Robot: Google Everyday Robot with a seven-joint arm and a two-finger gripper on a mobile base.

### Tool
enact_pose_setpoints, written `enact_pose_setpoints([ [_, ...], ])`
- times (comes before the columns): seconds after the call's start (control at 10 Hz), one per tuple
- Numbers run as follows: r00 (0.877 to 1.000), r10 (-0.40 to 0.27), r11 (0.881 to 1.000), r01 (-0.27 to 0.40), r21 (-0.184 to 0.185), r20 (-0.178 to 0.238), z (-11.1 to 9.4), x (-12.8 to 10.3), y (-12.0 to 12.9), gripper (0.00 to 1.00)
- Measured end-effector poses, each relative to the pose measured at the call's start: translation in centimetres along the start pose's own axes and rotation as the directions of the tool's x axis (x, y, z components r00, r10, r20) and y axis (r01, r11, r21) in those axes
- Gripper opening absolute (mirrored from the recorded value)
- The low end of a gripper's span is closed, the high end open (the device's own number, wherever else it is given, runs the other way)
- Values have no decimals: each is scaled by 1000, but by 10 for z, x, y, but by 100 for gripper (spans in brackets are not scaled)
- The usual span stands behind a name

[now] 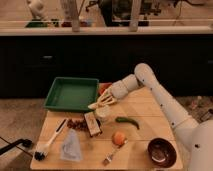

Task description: Place banana in paper cup

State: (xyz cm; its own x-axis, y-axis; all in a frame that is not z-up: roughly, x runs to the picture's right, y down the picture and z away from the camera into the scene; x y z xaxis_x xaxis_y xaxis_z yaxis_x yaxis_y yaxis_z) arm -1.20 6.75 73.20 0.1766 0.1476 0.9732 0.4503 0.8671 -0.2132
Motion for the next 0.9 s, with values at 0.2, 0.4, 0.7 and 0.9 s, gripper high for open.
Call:
enact_pose_setpoints([
  [0.2,999,-2,1000,2,5,38,2,1,2,0],
  [0.4,996,1,1000,-2,4,87,1,5,7,0],
  [0.7,993,4,1000,-2,-16,118,0,8,7,0],
  [0.9,988,5,999,1,-41,152,0,11,9,0],
])
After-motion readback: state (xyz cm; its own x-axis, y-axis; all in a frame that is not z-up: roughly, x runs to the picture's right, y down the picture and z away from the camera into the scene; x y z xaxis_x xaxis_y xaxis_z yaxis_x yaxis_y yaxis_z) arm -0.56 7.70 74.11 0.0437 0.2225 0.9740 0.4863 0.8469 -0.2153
